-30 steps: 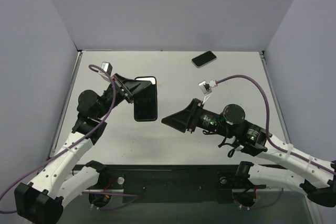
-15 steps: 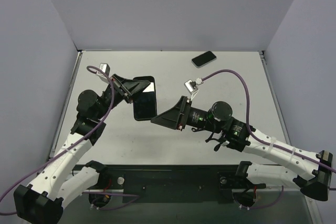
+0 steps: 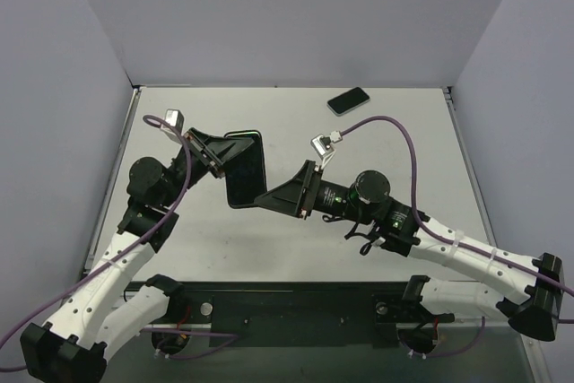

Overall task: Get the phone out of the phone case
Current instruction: Remove the phone case from the phone.

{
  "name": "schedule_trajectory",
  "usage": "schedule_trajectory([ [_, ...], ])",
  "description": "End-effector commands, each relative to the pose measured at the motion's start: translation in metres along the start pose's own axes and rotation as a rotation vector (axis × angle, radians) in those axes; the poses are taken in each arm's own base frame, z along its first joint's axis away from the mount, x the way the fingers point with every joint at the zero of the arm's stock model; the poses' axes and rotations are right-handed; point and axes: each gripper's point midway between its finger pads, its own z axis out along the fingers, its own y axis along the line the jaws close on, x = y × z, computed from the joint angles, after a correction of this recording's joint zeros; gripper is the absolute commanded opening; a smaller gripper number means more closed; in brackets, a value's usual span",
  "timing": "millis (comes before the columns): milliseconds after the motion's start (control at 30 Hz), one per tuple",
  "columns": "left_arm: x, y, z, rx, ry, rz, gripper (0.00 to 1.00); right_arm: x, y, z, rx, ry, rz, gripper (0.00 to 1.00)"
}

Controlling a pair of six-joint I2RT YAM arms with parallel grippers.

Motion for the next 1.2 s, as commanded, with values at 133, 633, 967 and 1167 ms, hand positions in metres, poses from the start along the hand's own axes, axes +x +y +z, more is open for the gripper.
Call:
schedule_trajectory([
  [133,0.030,-0.054,-0.011,0.132,0.099,0.090,0.00,-0.041,0.014,0.024,0.002,-0.106,-0.015,0.35],
  [633,0.028,-0.038,-0.032,0.069,0.077,0.300,0.81,-0.049,0.040,0.018,-0.186,-0.097,0.127,0.00],
  [967,0.018,-0.022,-0.064,-0.023,-0.031,0.425,0.75,-0.060,0.056,-0.020,-0.273,-0.128,0.135,0.00],
  [1167,0.028,-0.013,-0.060,0.005,0.029,0.391,0.83,-0.068,0.063,-0.026,-0.329,-0.137,0.163,0.00],
])
